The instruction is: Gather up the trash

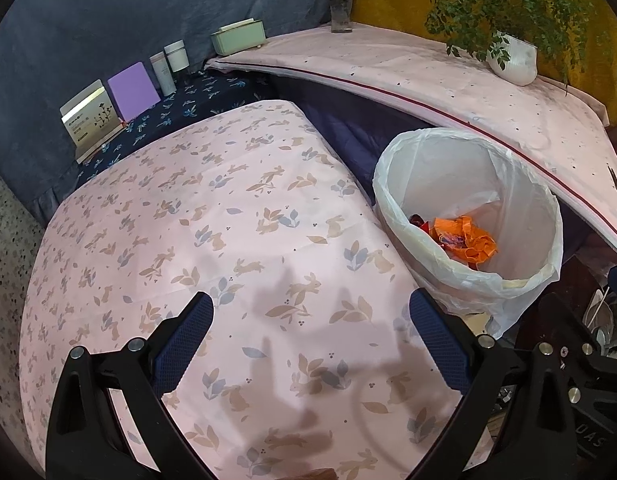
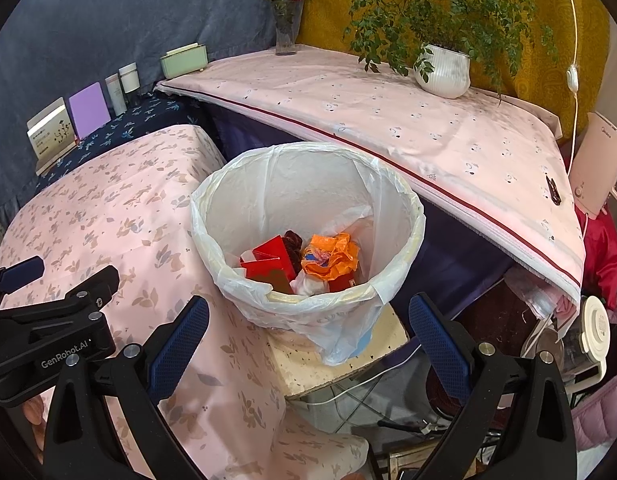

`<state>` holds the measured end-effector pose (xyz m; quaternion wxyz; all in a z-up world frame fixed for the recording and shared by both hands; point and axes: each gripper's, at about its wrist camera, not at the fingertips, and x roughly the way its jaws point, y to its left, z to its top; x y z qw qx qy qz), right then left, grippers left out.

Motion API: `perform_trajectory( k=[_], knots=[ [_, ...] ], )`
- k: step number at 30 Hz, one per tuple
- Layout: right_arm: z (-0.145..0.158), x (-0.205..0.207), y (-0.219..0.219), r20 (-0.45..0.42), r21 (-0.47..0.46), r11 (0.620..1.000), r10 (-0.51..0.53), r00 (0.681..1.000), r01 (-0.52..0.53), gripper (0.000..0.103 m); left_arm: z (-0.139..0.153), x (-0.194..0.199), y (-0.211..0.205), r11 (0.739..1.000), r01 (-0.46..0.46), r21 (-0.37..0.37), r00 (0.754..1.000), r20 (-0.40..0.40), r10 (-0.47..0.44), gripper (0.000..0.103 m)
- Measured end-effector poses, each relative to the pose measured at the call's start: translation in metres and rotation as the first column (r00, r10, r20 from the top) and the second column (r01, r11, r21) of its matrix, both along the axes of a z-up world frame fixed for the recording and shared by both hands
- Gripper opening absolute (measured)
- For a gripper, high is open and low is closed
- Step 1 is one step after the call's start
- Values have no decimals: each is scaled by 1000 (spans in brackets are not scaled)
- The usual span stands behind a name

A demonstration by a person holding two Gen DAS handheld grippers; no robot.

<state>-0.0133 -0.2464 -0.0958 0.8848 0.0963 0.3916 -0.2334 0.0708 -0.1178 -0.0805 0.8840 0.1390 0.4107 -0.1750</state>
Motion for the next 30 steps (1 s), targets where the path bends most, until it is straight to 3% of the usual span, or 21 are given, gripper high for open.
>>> perform_trajectory(
  k=[30],
  knots=[
    [-3,-1,0,-9,-3,1000,-3,1000,2,96,0,-1,1,1000,-11,-1,1000,-2,11,94]
  ],
)
